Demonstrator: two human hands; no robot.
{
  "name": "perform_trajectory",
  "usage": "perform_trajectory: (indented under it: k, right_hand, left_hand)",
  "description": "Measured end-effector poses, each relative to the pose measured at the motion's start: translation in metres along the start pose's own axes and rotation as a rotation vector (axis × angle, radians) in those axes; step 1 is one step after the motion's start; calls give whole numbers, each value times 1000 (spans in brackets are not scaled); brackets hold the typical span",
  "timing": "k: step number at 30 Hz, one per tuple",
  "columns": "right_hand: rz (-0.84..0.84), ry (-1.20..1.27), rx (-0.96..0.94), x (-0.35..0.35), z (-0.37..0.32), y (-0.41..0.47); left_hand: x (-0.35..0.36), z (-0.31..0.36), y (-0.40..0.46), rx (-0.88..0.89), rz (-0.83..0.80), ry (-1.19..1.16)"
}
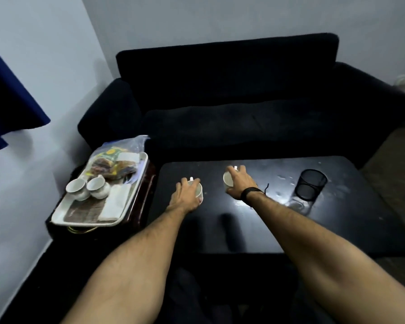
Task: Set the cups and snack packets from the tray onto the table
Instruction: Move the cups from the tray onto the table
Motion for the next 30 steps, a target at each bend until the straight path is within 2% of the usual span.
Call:
perform_trajectory:
  k: [12,30]
  right_hand:
    - [-131,-13,68,48,58,-6]
    - [-169,8,110,71,84,5]
  left_hand:
    - [75,33,20,29,-82,18]
    - [110,46,47,15,-100,-51]
Point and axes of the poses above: each hand's wrist, its own y-axis towards the middle knuckle, its own x-axis out of the palm, z = x × y, the point moved 5 cm from there along y, towards the middle knuckle, and after that the axes turned 14 degrees about z, right-handed, at the moved point
